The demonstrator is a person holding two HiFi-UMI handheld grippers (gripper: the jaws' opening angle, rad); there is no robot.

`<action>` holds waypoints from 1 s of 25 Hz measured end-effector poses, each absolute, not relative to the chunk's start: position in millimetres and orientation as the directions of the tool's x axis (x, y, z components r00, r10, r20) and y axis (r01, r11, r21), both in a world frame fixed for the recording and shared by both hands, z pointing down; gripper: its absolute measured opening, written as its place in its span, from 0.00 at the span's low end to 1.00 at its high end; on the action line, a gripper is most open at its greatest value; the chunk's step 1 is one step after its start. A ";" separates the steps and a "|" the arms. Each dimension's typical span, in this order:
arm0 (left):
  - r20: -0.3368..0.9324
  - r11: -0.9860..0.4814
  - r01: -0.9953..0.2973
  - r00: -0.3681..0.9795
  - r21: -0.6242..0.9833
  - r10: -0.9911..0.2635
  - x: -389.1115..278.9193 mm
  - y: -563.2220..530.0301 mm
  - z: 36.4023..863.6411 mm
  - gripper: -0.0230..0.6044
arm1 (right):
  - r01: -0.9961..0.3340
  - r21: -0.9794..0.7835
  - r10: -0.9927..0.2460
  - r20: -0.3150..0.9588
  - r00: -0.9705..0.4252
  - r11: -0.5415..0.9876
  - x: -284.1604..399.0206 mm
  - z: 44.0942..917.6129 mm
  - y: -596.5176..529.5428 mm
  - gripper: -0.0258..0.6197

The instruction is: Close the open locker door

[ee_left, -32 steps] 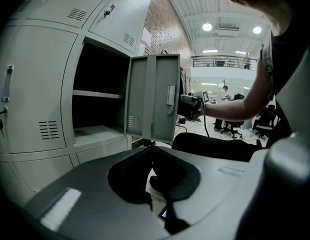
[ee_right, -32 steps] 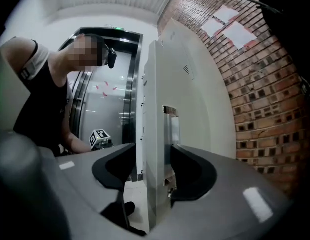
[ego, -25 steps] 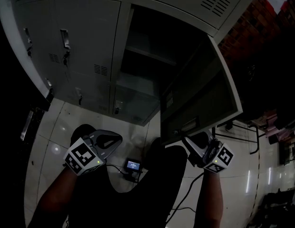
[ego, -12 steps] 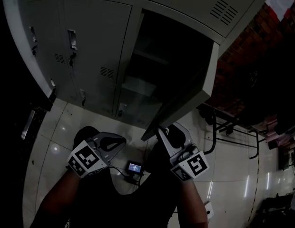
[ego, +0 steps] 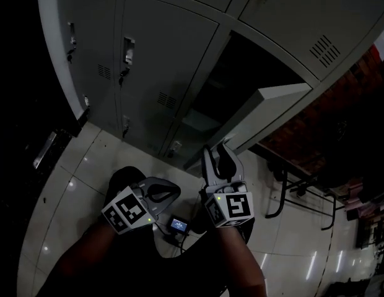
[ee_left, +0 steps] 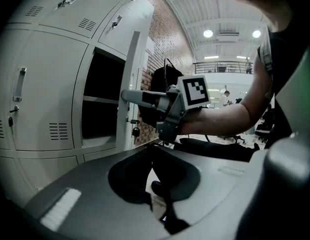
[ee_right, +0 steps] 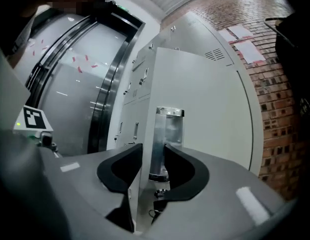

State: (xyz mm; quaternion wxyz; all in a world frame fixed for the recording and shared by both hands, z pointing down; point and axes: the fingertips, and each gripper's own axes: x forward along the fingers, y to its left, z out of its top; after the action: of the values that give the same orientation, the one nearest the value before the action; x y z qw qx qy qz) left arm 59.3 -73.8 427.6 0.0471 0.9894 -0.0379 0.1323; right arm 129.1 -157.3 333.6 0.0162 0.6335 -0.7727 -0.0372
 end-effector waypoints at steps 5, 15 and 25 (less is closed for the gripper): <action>0.249 -0.992 -0.093 0.966 0.090 -0.068 54.6 -75.8 425.3 0.06 | -0.984 0.112 -0.990 0.007 -0.142 0.141 124.5 334.5 -196.6 0.26; 0.221 -0.990 -0.093 0.973 0.107 -0.068 46.0 -80.0 420.7 0.06 | -0.992 0.102 -0.997 0.040 -0.065 0.069 122.8 332.6 -271.2 0.31; 0.199 -0.988 -0.089 0.978 0.123 -0.064 39.2 -83.5 417.5 0.06 | -0.995 0.083 -0.994 0.092 -0.053 0.060 144.2 337.4 -324.0 0.37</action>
State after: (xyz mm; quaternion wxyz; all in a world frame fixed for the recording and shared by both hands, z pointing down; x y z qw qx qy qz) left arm 39.2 -83.5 417.5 0.0658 0.9923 -0.0386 0.0980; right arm 144.2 -324.0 337.4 0.0620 0.6854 -0.7255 0.0014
